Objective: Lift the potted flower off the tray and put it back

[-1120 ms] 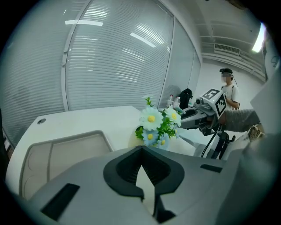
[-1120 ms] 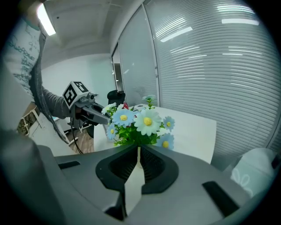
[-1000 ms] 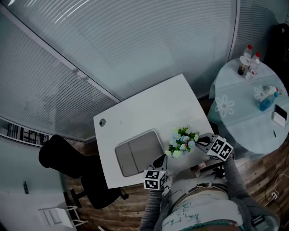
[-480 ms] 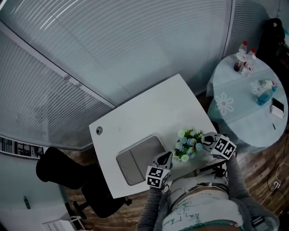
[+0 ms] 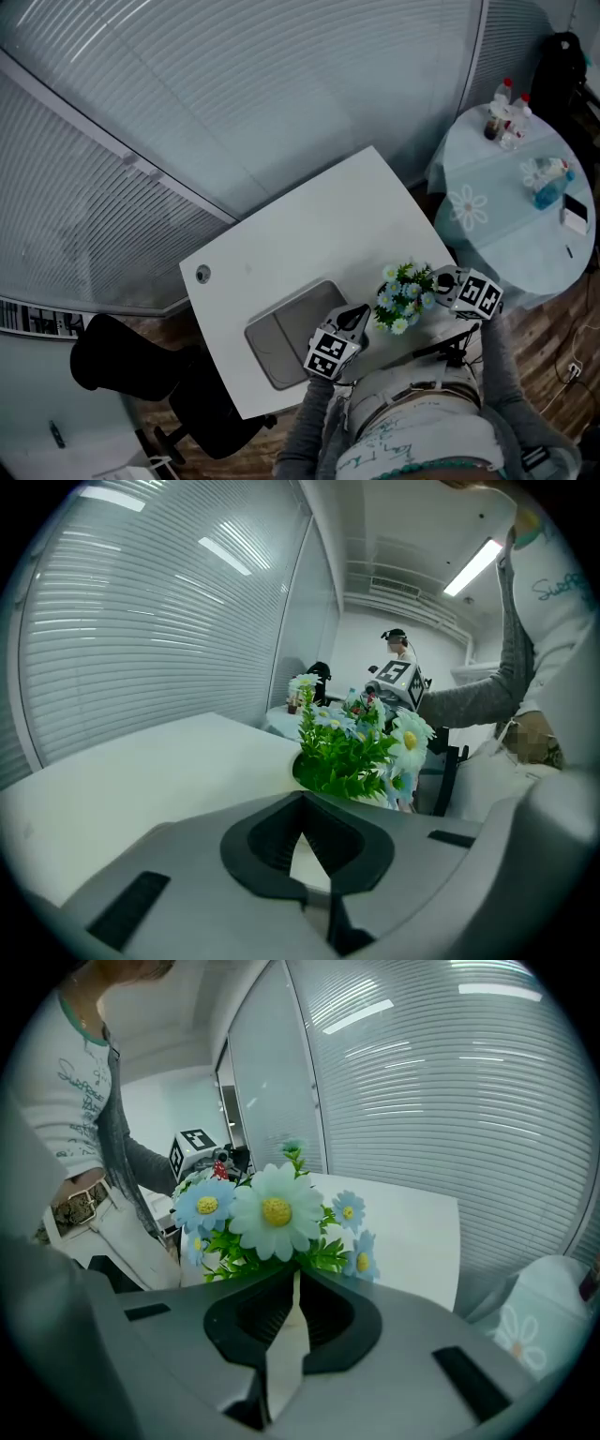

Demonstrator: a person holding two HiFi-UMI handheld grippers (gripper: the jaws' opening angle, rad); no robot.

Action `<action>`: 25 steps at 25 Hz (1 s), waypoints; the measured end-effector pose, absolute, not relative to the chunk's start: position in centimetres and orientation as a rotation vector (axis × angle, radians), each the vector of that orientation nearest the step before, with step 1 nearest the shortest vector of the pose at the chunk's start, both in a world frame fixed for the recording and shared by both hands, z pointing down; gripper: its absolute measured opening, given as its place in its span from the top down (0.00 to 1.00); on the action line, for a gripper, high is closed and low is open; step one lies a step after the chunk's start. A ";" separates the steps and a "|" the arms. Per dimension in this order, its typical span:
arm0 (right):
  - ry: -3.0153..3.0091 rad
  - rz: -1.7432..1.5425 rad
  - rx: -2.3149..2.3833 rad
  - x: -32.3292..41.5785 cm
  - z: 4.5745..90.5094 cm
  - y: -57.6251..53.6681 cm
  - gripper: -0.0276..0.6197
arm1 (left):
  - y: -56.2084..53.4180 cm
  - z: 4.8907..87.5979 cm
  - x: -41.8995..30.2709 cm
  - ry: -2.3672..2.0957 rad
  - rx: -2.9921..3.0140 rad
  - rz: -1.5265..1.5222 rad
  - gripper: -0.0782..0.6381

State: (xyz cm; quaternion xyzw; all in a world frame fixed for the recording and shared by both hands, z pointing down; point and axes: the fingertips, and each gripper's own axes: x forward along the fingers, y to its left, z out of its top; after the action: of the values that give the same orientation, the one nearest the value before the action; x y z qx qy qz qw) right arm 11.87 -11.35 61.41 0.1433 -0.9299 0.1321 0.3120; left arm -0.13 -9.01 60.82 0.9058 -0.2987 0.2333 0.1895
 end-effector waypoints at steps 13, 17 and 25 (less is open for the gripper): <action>-2.438 0.313 0.237 12.6 62.0 -11.5 0.91 | -9.3 62.0 0.0 -0.797 2.567 0.731 0.88; -2.458 0.305 0.212 12.7 62.0 -12.4 0.91 | -9.2 62.1 0.0 -0.765 2.587 0.756 0.87; -2.419 0.363 0.094 13.3 62.9 -11.3 0.73 | -8.6 62.7 0.3 -0.681 2.581 0.726 0.73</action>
State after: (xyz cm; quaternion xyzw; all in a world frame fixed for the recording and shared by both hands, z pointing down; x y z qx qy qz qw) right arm 13.31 -11.26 62.94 0.0362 -0.9293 0.1393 0.3400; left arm 0.26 -8.57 62.68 0.9167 -0.2419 0.2579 0.1863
